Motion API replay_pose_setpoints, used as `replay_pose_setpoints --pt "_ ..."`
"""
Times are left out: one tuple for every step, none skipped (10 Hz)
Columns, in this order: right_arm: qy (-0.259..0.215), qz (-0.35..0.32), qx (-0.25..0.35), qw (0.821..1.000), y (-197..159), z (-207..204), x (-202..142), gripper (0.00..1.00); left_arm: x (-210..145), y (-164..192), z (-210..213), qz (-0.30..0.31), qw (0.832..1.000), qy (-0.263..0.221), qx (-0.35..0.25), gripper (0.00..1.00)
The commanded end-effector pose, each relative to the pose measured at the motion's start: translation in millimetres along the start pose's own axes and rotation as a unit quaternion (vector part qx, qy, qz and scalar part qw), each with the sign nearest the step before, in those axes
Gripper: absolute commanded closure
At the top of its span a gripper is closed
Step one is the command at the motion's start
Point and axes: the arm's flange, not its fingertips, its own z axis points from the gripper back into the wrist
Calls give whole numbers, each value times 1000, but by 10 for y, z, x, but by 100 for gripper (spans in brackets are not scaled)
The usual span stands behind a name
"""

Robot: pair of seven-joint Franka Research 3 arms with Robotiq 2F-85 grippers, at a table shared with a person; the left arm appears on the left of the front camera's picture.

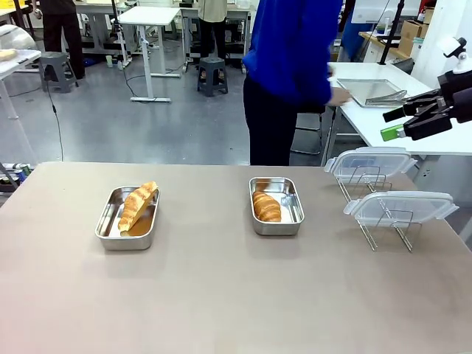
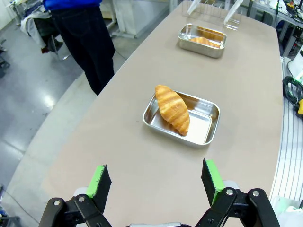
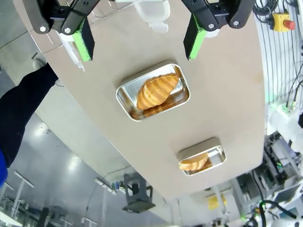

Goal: Place the bread in airtight containers.
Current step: Pick up one Airtight Container lid and hand it to the human.

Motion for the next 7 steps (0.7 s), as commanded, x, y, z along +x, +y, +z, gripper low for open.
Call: replay_pose_setpoints --pt "-13 -5 2 1000 -18 4 32 0 8 10 4 -3 1000 -4 -3 0" --pt "-13 -5 2 1000 -18 4 32 0 8 10 4 -3 1000 -4 -3 0" --pt "-13 -5 2 1000 -18 4 32 0 8 10 4 -3 1000 -4 -3 0" --pt "-13 -5 2 1000 -18 4 32 0 8 10 4 -3 1000 -4 -3 0" --pt "1 -1 -1 1000 -1 11 -5 0 8 10 4 -3 1000 -4 -3 0" --pt "52 62 -1 997 115 83 19 0 8 10 4 -3 1000 -4 -3 0" --pt "107 130 10 986 198 51 28 0 8 10 4 -3 1000 -4 -3 0"
